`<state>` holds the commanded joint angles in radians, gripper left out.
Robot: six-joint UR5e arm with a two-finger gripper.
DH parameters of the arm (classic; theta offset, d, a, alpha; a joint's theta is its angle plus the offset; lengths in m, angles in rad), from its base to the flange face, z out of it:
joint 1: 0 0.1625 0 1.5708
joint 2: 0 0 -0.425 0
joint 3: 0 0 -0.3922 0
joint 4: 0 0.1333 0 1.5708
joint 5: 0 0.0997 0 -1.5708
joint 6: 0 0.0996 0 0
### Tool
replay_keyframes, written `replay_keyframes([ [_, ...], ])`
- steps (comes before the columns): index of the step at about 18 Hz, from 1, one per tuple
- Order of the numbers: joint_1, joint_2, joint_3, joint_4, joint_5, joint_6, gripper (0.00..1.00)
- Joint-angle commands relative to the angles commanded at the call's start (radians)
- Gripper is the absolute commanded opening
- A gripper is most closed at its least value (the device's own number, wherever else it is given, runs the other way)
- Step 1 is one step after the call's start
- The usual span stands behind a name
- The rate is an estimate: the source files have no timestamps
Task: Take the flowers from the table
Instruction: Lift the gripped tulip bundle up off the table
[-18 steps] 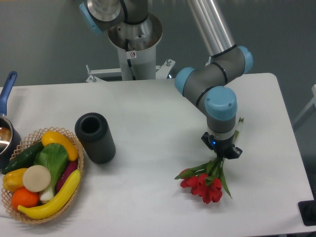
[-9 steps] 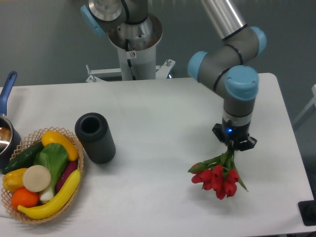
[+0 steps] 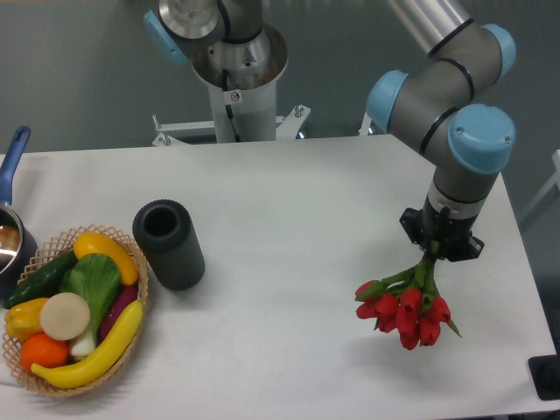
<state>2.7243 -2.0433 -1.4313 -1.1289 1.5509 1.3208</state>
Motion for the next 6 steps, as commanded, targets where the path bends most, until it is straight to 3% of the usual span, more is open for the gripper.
replay_keyframes([
  [6,0.000,0.005,0.034,-0.087,0.003,0.078,0.05],
])
